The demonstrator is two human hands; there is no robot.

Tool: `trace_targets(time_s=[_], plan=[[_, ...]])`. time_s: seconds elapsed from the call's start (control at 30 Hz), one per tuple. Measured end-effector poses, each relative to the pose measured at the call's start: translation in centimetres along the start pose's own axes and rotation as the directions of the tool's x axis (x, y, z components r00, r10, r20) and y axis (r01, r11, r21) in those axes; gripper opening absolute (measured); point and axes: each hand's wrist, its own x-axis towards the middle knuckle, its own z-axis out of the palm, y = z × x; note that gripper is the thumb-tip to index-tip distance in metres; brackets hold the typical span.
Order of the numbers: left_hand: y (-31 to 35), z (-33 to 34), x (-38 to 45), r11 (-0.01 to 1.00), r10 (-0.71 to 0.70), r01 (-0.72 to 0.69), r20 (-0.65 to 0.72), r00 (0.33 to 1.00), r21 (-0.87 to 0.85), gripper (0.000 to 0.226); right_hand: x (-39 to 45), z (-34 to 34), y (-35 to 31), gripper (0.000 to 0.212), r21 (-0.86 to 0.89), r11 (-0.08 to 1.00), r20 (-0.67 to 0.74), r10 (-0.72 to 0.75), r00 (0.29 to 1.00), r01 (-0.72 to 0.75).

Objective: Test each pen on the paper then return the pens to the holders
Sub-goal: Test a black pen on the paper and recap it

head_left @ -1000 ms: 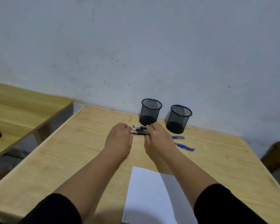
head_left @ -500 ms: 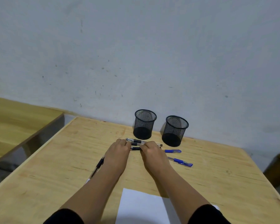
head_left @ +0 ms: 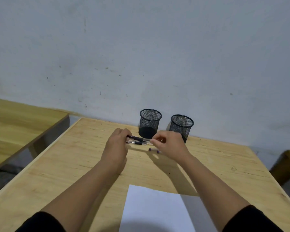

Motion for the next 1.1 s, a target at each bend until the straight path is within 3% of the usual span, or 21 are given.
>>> trace_targets(time_s=[0.07,0.13,0.23,0.33,0.43,0.5,0.6,0.67,0.83,0.97,1.1], plan=[[0.5,-0.4,-0.5,0.999,-0.004,0.004,-0.008,1.000,-0.053,0.020,-1.2,-1.3,-0.4,0.006,0.340,0.926,0.013,0.168,0.986,-0.162],[1.7,-0.9,-1.5,0.994,-0.017,0.017,0.003,1.000,-0.110,0.019,-2.6,-1.6,-0.6,0.011,0.603,0.757,0.038,0.288,0.957,-0.252],[4.0,-1.4,-3.3,0.984,-0.030,0.033,0.020,0.999,-0.177,0.018,-4.8,-0.6,-1.3,0.013,0.790,0.549,0.052,0.383,0.922,-0.273],[6.0,-1.8,-5.1,0.978,0.037,-0.021,0.072,0.997,-0.206,0.015,-6.8,0.7,-2.0,0.007,0.832,0.488,0.098,0.340,0.935,-0.265],[7.0,-2.2,-6.2,0.974,0.025,0.003,0.123,0.992,-0.226,0.013,-8.2,1.6,-2.5,0.009,0.806,0.526,0.115,0.310,0.944,-0.271],[6.8,-3.2,-6.5,0.975,-0.037,0.070,0.152,0.988,-0.212,0.014,-8.9,1.1,-2.5,0.012,0.809,0.529,0.081,0.332,0.940,-0.257],[3.6,-5.7,-6.5,0.963,-0.199,0.216,0.114,0.973,-0.164,0.016,-9.7,-2.1,-0.3,0.016,0.893,0.412,-0.033,0.461,0.887,-0.181],[2.1,-6.4,-6.7,0.967,-0.231,0.245,0.168,0.959,-0.074,0.014,-10.1,-3.7,1.1,0.015,0.876,0.438,-0.044,0.492,0.869,-0.203],[4.7,-3.2,-8.4,0.989,-0.071,0.119,0.436,0.897,-0.083,0.011,-11.3,-0.8,-0.5,0.019,0.789,0.525,0.097,0.405,0.909,-0.319],[5.1,-1.3,-8.7,0.997,-0.052,0.074,0.446,0.893,-0.032,0.012,-12.4,0.4,-0.9,0.018,0.787,0.510,0.122,0.422,0.899,-0.346],[4.9,0.2,-8.9,0.997,-0.076,0.075,0.463,0.883,0.020,0.014,-13.4,0.9,-1.1,0.017,0.836,0.406,0.151,0.477,0.866,-0.369]])
